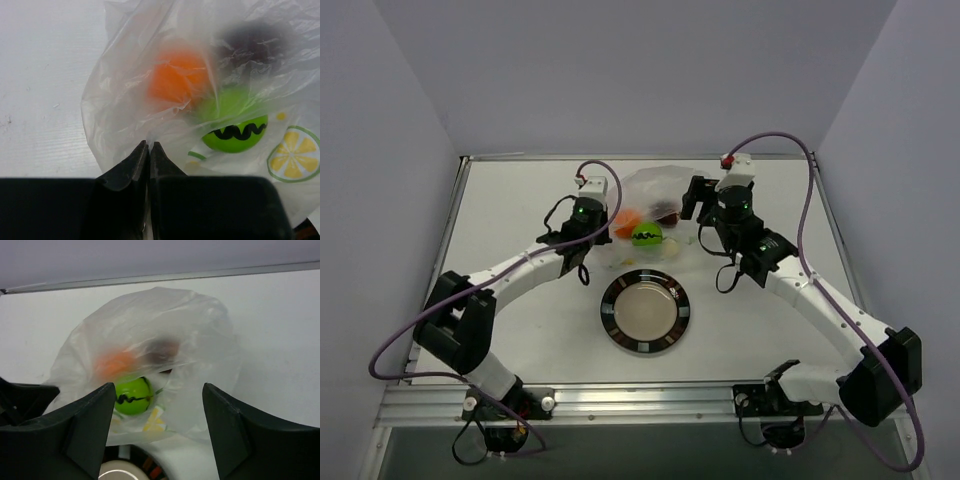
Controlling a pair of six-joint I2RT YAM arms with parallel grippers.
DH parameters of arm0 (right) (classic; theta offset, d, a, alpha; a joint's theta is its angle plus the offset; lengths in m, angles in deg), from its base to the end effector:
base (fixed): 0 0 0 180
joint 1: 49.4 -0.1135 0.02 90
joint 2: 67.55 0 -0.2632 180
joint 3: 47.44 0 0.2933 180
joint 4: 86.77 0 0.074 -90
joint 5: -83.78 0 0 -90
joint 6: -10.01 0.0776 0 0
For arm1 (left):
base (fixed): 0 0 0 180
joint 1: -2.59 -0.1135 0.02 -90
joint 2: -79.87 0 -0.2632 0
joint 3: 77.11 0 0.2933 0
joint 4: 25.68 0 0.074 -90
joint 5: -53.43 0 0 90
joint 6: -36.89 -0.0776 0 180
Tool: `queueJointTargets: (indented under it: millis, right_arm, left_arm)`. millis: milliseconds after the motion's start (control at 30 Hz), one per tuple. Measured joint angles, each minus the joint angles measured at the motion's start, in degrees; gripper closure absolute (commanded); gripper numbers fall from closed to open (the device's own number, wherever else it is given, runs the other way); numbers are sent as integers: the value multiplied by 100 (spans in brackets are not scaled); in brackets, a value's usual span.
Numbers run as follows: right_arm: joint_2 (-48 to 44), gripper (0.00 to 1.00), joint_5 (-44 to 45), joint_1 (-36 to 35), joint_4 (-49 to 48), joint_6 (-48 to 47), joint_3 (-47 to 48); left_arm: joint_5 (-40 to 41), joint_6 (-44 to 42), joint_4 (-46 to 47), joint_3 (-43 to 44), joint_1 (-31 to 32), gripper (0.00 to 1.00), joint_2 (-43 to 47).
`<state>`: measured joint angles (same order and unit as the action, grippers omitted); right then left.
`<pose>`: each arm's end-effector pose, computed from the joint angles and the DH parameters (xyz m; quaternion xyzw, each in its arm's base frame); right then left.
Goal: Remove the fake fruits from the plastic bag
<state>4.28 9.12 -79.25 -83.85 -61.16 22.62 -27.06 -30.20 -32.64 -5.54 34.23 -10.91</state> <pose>0.3393 0.1710 0.3423 0.0200 0.7342 0.1873 0.6523 0.3776 -0.2176 0.2138 0.0207 0.8468 -0.1789 0.5005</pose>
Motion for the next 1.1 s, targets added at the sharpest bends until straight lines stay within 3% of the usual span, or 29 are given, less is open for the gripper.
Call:
queueJointTargets:
  millis: [33, 67, 167, 300, 433, 533, 600, 667, 767, 1100]
  right_arm:
    - [-37, 49, 31, -177, 74, -37, 50]
    - [-48, 70, 44, -319, 146, -66, 83]
    - [9, 86, -11, -678, 313, -50, 101]
    - [688, 94, -155, -1088, 247, -57, 345]
    - [1755, 95, -232, -1239, -122, -81, 507]
    - [2509, 86, -247, -1202, -225, -70, 542]
    - [2835, 45, -247, -1180, -260, -13, 542]
    - [2981, 13, -216, -1176, -341, 20, 538]
    - [2997, 2, -125, -1172, -588, 22, 538]
    - [3622, 0, -74, -1172, -918, 76, 866]
  left_arm:
    - [-57, 37, 39, -98, 0, 98, 105]
    - [-103, 74, 105, -201, 0, 98, 212]
    - [-264, 188, 280, -422, 0, 98, 479]
    - [-470, 308, 527, -529, 0, 98, 647]
    - [-612, 385, 748, -645, 0, 98, 723]
    - [-732, 448, 876, -726, 0, 98, 737]
    - [-800, 466, 979, -811, 0, 98, 752]
    - [-826, 472, 1034, -898, 0, 98, 767]
    - [-824, 474, 1091, -997, 7, 98, 772]
    - [-599, 424, 1091, -1147, 13, 98, 901]
